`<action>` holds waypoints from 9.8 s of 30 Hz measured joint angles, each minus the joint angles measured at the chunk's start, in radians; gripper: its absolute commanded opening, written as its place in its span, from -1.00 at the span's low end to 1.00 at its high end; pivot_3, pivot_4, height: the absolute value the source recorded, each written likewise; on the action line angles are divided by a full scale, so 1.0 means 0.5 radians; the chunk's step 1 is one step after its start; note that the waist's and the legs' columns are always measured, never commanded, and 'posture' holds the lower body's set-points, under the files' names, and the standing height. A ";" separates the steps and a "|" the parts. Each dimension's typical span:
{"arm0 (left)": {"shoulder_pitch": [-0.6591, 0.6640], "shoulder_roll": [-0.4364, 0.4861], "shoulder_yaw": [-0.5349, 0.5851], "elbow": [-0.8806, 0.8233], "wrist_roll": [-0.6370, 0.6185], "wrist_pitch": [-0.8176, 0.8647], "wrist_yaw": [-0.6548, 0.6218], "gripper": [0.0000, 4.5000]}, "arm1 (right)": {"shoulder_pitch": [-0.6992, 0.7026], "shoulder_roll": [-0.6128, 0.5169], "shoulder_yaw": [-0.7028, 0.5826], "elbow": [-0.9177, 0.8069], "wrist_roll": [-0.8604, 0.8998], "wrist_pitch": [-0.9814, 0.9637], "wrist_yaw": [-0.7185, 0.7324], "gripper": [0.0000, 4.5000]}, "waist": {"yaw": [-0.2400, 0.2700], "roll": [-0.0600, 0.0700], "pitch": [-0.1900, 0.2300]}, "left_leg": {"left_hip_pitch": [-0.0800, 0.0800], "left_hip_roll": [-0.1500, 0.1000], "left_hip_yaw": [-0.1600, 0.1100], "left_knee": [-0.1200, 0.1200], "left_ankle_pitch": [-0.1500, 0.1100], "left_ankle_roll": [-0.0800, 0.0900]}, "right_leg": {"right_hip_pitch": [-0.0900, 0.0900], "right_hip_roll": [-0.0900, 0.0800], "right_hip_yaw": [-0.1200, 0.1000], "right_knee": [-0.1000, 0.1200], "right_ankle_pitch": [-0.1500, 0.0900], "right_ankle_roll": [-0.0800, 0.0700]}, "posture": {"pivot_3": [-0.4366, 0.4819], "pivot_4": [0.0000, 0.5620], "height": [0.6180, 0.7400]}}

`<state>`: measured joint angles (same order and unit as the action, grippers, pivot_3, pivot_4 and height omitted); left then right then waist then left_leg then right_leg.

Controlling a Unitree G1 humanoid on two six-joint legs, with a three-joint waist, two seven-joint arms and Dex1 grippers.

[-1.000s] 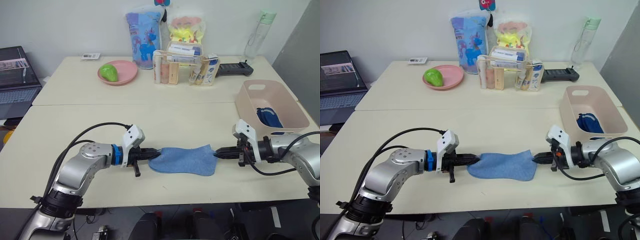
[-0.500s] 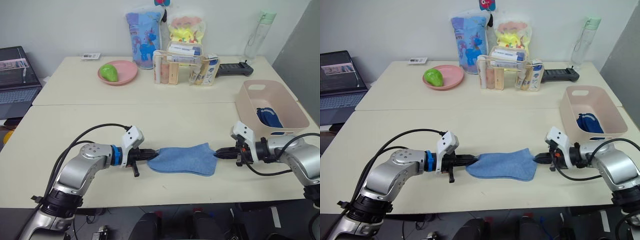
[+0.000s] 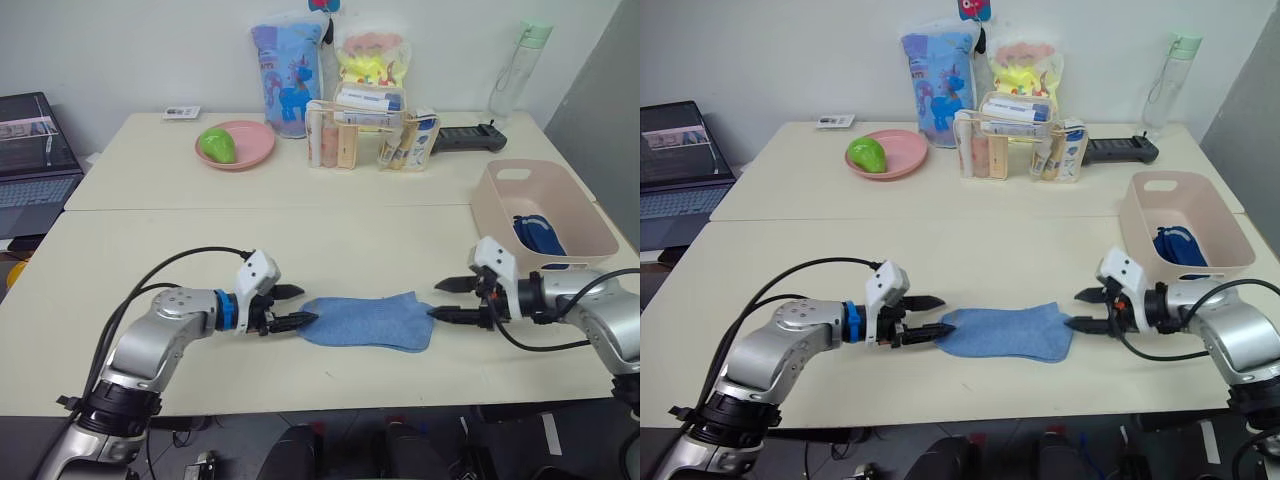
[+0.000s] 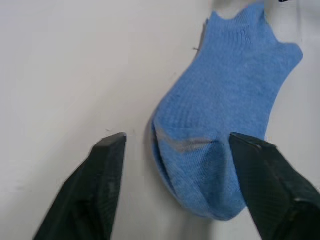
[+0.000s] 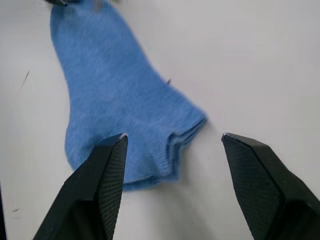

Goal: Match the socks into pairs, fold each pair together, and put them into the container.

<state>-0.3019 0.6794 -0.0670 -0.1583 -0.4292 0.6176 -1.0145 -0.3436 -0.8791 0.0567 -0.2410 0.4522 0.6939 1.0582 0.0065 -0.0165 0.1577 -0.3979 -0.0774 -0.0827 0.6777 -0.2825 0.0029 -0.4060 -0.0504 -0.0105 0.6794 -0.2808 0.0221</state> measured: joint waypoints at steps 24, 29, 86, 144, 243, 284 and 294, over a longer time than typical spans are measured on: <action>0.007 -0.134 -0.287 0.491 0.573 -1.082 -0.082 -0.98 | 0.397 0.263 0.297 0.071 -0.594 -0.843 -0.268 -1.00 | 0.005 0.000 -0.002 | 0.004 -0.001 0.001 0.000 0.000 0.000 | 0.003 0.000 0.001 0.001 0.000 0.000 | -0.05 -0.47 1.00; 0.055 -0.111 -0.244 0.437 0.491 -1.030 -0.141 -0.99 | 0.486 0.206 0.085 -0.116 -0.331 -0.553 -0.224 -0.92 | -0.001 0.000 -0.002 | 0.003 0.000 0.001 0.000 0.000 0.000 | 0.002 0.001 0.001 0.002 0.000 0.000 | -0.05 -0.47 1.00; -0.397 -0.480 -0.715 0.571 0.798 -0.898 -0.165 -1.00 | 0.106 0.286 -0.224 -0.175 0.641 0.632 -0.170 -1.00 | -0.008 -0.001 -0.002 | 0.003 0.000 0.001 0.000 0.000 0.001 | 0.003 0.001 0.001 0.002 0.000 0.000 | -0.05 -0.47 1.00; 0.037 0.054 -0.452 0.151 0.600 -0.854 -0.065 -1.00 | -0.216 1.002 0.108 0.246 0.501 1.094 -0.775 0.63 | -0.019 0.005 -0.006 | 0.007 0.000 0.001 -0.002 -0.004 0.008 | 0.002 0.001 0.002 0.003 0.000 0.000 | -0.05 -0.47 1.00; -0.986 -0.796 -0.285 0.190 0.087 -0.293 0.260 1.00 | -1.189 -0.287 0.311 1.980 -1.444 -1.387 -0.080 -0.99 | -0.021 0.007 0.002 | 0.000 -0.001 0.012 0.001 0.001 -0.001 | -0.004 0.001 0.008 0.002 0.001 0.002 | -0.05 -0.47 1.00; 0.231 -0.553 0.245 0.061 0.334 -0.520 0.899 1.00 | 0.215 0.917 -0.083 -0.025 -0.732 -0.500 -0.981 0.97 | 0.003 0.009 0.001 | 0.000 -0.003 0.005 0.001 0.001 -0.001 | -0.004 0.000 0.006 0.003 0.002 0.003 | -0.05 -0.47 1.00; 0.669 -0.641 0.288 -0.090 0.482 -0.645 1.194 1.00 | 0.568 1.038 -0.067 -0.050 -0.783 -0.675 -1.206 0.97 | -0.005 0.009 0.000 | 0.006 -0.002 0.005 -0.001 0.001 -0.001 | 0.001 0.001 0.006 0.003 0.001 0.002 | -0.05 -0.47 1.00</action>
<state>0.0327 0.3587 0.0769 -0.2033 -0.1880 0.2950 -0.4173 -0.0595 -0.3599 0.0234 -0.2659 0.0610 0.3564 0.4554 0.0042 -0.0120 0.1579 -0.3948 -0.0783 -0.0803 0.6770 -0.2820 0.0022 -0.4053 -0.0500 -0.0076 0.6811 -0.2801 0.0234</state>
